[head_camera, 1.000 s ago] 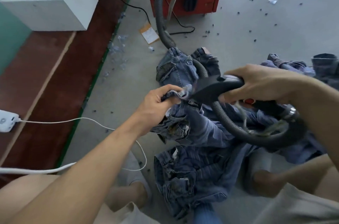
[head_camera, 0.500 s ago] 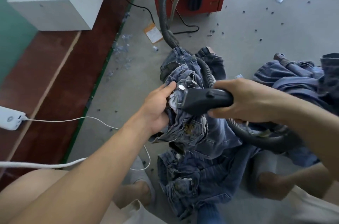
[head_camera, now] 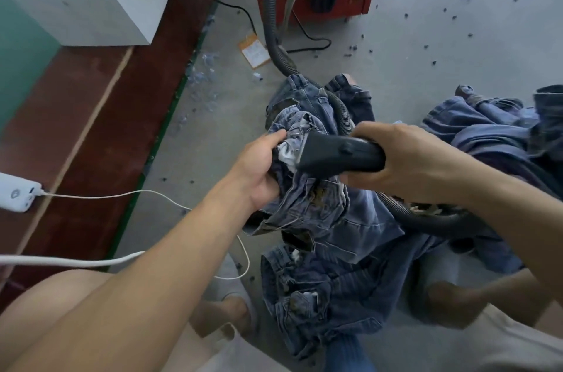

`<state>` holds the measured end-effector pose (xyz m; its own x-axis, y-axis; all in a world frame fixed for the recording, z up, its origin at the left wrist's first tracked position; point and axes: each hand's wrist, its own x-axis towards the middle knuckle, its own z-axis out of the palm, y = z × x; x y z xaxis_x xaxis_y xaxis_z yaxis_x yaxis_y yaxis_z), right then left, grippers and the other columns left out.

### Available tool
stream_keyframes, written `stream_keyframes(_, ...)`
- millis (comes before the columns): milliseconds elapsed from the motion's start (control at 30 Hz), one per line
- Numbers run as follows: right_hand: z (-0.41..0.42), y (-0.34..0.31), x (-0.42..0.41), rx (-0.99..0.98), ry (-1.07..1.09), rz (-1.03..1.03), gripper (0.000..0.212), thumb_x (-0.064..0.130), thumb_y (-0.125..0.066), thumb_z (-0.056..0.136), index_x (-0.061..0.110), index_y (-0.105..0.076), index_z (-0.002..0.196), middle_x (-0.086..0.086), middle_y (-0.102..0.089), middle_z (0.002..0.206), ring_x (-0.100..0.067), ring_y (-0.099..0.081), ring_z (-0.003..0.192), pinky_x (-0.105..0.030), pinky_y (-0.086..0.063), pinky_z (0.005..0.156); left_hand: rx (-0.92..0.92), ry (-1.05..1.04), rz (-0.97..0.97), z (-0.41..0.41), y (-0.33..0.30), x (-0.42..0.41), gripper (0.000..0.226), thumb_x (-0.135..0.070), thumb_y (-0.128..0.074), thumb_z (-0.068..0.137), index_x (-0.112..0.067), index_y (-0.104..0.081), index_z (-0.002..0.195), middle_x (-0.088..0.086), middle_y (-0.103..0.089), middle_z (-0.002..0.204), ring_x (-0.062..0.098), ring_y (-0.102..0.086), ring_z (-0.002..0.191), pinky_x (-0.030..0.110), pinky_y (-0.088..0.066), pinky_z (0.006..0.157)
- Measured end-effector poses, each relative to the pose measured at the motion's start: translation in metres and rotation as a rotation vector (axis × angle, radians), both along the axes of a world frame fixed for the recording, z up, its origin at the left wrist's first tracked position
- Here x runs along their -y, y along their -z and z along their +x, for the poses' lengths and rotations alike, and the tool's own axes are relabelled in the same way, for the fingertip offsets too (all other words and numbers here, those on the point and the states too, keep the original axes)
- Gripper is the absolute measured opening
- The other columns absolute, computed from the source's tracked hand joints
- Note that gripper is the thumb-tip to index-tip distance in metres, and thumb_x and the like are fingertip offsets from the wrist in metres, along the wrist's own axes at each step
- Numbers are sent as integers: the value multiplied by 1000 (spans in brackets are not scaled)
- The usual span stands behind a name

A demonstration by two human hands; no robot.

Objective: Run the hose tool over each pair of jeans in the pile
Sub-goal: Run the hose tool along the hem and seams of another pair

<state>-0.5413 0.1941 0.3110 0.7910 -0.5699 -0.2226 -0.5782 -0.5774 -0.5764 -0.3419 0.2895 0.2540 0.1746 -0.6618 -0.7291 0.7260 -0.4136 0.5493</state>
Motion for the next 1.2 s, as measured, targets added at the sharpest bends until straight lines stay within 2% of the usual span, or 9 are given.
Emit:
stream_keyframes(167, -2, -5, 9, 88, 284, 78, 26, 49, -78, 81, 30, -62, 91, 16, -67, 65, -4, -60, 50, -28, -43, 50, -6, -20, -28, -2, -4, -1, 44, -25, -44, 109, -3, -52, 146, 23, -66, 134, 37, -66, 118, 43, -63, 83)
stream_keyframes(300, 2, 1, -2, 239, 515, 293, 38, 44, -91, 72, 17, -64, 76, 7, -62, 53, -3, -50, 41, -18, -43, 42, -50, -24, -15, -10, -6, -1, 45, -24, -43, 108, 1, -51, 146, 24, -66, 132, 38, -67, 118, 41, -63, 76)
stream_keyframes(633, 17, 16, -5, 268, 572, 402, 34, 17, -92, 73, 13, -66, 95, 1, -68, 65, -10, -60, 51, -28, -52, 54, -61, 4, -58, -23, -6, 0, 42, -22, -44, 110, 1, -51, 144, 23, -64, 136, 37, -61, 128, 51, -51, 105)
stream_keyframes(733, 10, 15, 5, 323, 589, 433, 25, 5, -83, 78, 8, -65, 94, 2, -63, 55, -10, -59, 47, -22, -49, 48, 2, 19, -75, -20, -6, 0, 32, -18, -51, 107, -5, -58, 135, 26, -66, 131, 33, -71, 110, 50, -58, 90)
stream_keyframes(833, 2, 7, 17, 382, 568, 481, 19, 2, -79, 79, 3, -64, 90, 3, -60, 54, -10, -57, 47, -19, -47, 46, 829, 453, 147, -1, -3, -5, 37, -23, -65, 100, -14, -52, 133, 22, -65, 128, 20, -73, 93, 41, -61, 75)
stream_keyframes(933, -2, 2, 22, 351, 498, 537, 14, 1, -78, 80, 3, -65, 85, -3, -61, 55, -12, -56, 46, -20, -45, 45, 1640, 934, 218, 11, 10, -12, 96, -26, -75, 88, -23, -11, 159, 11, -21, 163, 32, -28, 149, 54, -29, 119)
stream_keyframes(1033, 0, 0, 17, 320, 426, 581, 16, 0, -78, 81, 7, -63, 77, -5, -60, 54, -14, -55, 45, -20, -44, 44, 1339, 843, -291, 0, 12, -12, 97, -31, -74, 82, -48, -11, 154, -15, -40, 152, 14, -39, 140, 43, -33, 119)
stream_keyframes(1100, 1, 0, 15, 328, 413, 597, 19, -1, -77, 81, 8, -61, 75, -5, -59, 54, -14, -55, 45, -20, -44, 44, 1071, 816, -306, -5, 7, -10, 77, -66, -71, 78, -64, -27, 142, -30, -58, 123, -5, -57, 114, 20, -45, 101)
stream_keyframes(1200, 2, 1, 18, 347, 418, 587, 19, -2, -76, 82, 8, -61, 77, -6, -58, 56, -15, -55, 47, -22, -45, 45, 814, 876, -273, -9, 5, -11, 43, -86, -58, 77, -58, -69, 107, -30, -72, 101, -13, -64, 98, 23, -46, 91)
